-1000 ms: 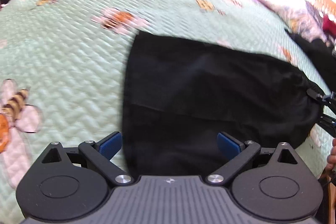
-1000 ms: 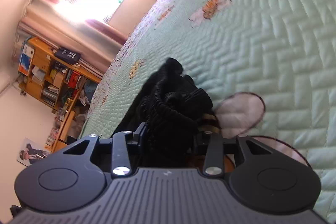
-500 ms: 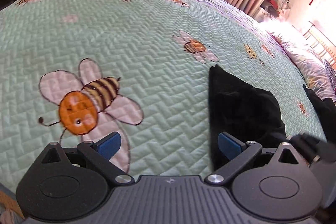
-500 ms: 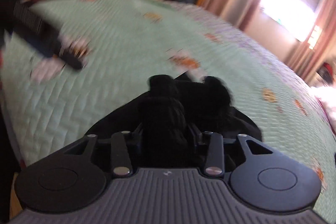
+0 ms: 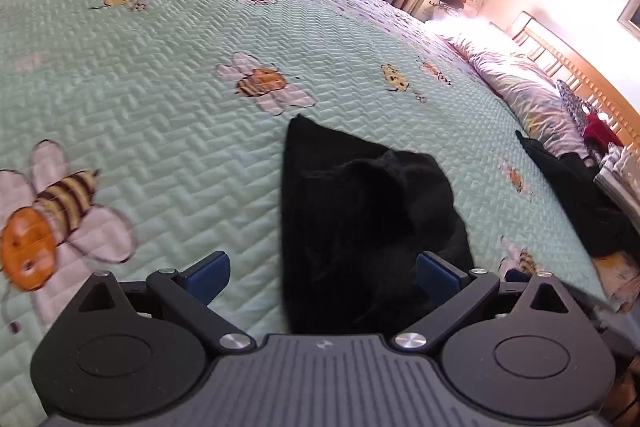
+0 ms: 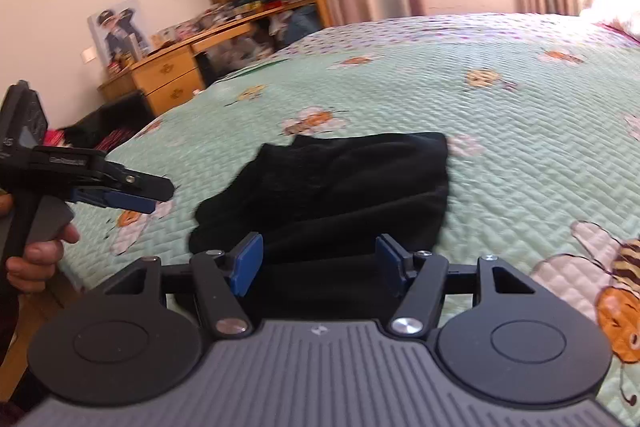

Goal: Fold clothes
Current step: 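Grasp the folded garment's end with the left gripper and fold it toward the right gripper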

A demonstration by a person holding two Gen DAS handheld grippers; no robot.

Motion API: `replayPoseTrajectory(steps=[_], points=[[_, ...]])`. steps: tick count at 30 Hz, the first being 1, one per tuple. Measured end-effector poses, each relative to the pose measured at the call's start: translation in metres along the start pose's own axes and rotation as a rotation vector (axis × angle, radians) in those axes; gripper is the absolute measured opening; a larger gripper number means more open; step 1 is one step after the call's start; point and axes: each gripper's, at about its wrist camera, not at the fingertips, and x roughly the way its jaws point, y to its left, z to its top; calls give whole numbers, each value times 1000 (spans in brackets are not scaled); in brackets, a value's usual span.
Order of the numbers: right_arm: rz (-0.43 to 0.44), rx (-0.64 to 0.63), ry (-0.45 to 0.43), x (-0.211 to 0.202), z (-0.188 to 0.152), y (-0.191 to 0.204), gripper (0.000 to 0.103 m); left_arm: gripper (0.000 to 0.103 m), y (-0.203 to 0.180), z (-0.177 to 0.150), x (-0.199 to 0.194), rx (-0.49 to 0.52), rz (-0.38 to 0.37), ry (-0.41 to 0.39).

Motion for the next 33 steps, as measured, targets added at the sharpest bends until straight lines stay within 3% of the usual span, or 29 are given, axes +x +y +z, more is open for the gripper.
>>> replayPoseTrajectory(steps=[3, 6, 13, 16, 18, 19, 20, 21, 24, 27, 29, 33], points=[[-6, -15, -10, 2, -4, -7, 64, 94, -11, 18, 18, -50, -110, 35], [63, -70, 0, 7, -9, -5, 64, 92, -12, 32, 30, -140, -242, 58], [124, 40, -10, 15, -6, -20, 64, 89, -19, 43, 77, -227, -295, 187], [137, 52, -22, 14, -8, -25, 64, 88, -28, 48, 91, -197, -276, 193], [149, 53, -21, 16, -11, -25, 64, 62, -35, 50, 106, -150, -249, 214], [147, 40, -20, 16, -11, -23, 64, 21, -37, 52, 113, -117, -239, 245], [141, 7, -19, 18, -12, -19, 64, 7, -38, 54, 118, -86, -224, 271], [136, -40, -20, 19, -13, -12, 64, 7, -37, 58, 120, -64, -205, 279], [148, -178, -8, 22, -21, 9, 64, 7, -18, 78, 115, -60, -128, 206], [136, -218, 20, 28, -29, 16, 64, 7, 14, 91, 116, -149, -167, 205], [132, -215, 55, 33, -32, 15, 64, 8, 20, 90, 117, -142, -138, 210], [127, -234, 36, 21, -34, 19, 64, 9, 27, 83, 113, -151, -170, 192]])
